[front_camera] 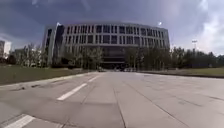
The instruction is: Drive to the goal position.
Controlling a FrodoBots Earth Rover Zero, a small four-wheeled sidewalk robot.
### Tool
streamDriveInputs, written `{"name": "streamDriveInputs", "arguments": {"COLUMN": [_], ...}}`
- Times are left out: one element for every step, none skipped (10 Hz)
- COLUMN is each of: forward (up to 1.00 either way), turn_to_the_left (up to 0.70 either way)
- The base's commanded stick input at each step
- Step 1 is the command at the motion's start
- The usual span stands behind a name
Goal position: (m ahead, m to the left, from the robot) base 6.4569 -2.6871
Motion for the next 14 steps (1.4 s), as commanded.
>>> {"name": "streamDriveInputs", "arguments": {"forward": [0.5, 0.5, 0.5, 0.5, 0.5, 0.5, 0.5, 0.5, 0.5, 0.5, 0.5, 0.5, 0.5, 0.5], "turn_to_the_left": [0.0, 0.0, 0.0, 0.0, 0.0, 0.0, -0.32, -0.5, -0.5, 0.0, 0.0, 0.0, 0.0, 0.0]}}
